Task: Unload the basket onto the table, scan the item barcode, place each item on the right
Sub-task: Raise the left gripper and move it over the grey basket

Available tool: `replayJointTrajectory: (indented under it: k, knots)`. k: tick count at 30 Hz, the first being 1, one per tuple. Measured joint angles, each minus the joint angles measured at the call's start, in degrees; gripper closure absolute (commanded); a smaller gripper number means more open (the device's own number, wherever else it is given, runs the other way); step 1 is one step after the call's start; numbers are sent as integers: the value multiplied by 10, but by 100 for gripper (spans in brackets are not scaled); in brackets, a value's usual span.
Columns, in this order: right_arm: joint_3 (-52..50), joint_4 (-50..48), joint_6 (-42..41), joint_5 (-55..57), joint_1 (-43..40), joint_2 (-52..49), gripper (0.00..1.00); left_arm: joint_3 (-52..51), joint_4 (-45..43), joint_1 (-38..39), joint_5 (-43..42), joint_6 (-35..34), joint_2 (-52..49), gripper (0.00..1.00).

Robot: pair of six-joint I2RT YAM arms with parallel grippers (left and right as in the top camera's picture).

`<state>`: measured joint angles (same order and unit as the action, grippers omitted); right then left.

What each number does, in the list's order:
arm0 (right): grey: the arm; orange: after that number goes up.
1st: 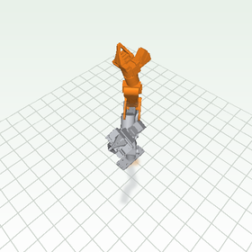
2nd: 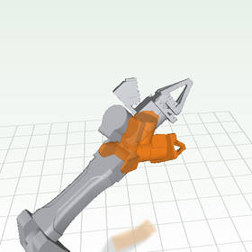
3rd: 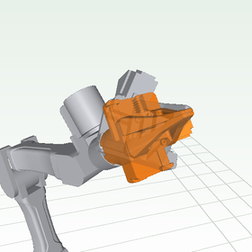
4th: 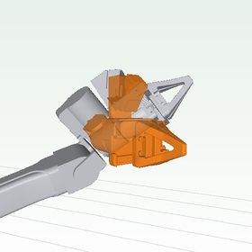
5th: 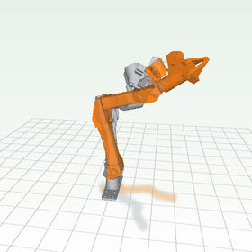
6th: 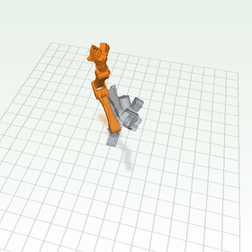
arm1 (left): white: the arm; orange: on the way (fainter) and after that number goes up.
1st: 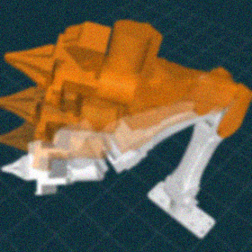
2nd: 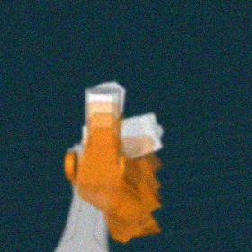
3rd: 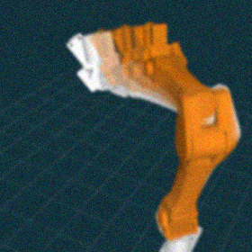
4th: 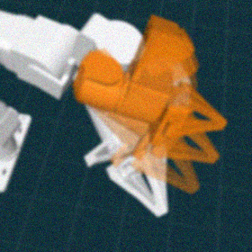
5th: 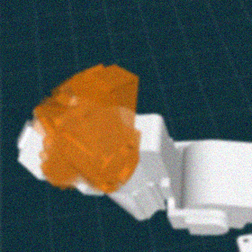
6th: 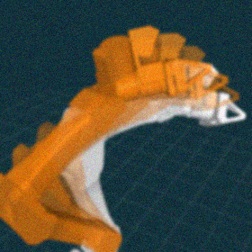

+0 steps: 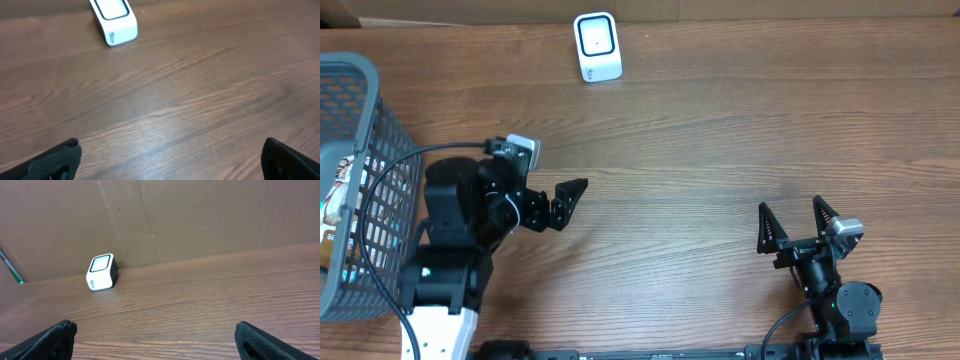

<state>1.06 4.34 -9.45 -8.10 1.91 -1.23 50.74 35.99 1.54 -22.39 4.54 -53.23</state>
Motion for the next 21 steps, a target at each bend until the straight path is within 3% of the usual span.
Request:
replayJointTrajectory:
  k: [12,21]
  knots:
    - [0,0,0,0,0,0,0,185,188,0,-10,-2,-107,1]
    - [0,0,0,0,0,0,0,197,220,0,-15,-2,-125,1]
